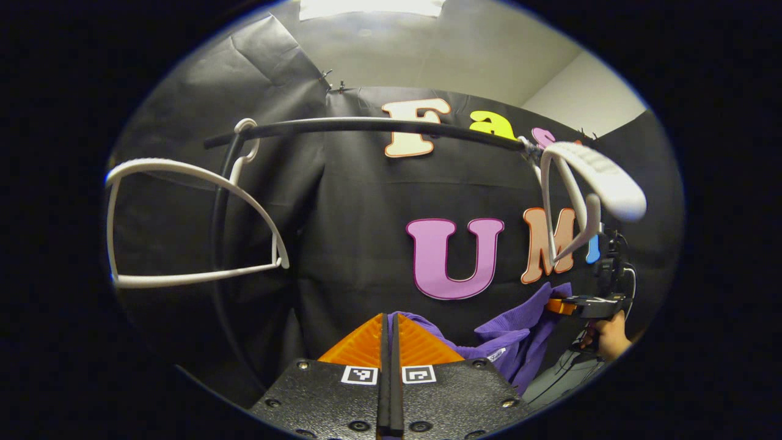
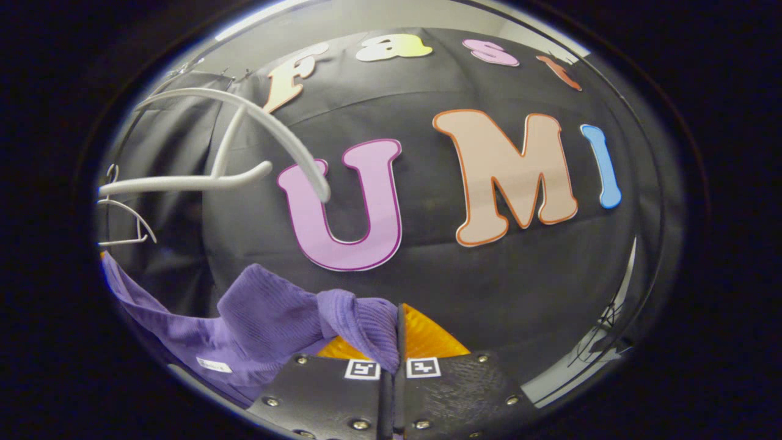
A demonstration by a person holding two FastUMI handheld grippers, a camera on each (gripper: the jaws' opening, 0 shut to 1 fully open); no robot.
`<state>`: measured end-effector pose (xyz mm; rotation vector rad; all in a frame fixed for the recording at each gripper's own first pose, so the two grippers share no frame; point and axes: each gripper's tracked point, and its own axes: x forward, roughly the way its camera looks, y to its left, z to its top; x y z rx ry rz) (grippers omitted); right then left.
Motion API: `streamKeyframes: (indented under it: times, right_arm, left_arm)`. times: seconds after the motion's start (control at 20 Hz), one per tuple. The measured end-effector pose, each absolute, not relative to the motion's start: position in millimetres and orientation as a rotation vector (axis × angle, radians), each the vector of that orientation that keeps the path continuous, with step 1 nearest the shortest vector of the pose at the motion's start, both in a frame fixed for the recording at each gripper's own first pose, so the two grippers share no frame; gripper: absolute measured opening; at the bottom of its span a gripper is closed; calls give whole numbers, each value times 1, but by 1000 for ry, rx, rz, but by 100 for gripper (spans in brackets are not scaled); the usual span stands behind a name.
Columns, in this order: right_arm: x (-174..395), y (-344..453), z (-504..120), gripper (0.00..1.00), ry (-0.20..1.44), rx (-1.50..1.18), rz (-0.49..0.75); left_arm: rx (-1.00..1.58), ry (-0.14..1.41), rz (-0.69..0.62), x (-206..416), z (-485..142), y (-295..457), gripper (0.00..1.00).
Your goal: Grasp the clothes on the hanger with both hands and then place them into the laundry hamper below.
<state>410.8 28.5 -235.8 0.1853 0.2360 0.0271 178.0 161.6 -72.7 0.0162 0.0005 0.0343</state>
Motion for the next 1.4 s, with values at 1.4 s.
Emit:
streamKeyframes:
  times: [1.4]
  right_arm:
    - [189, 84, -132, 4, 115, 274, 134]
  left_arm:
    - [-76, -75, -204, 130, -84, 0, 0]
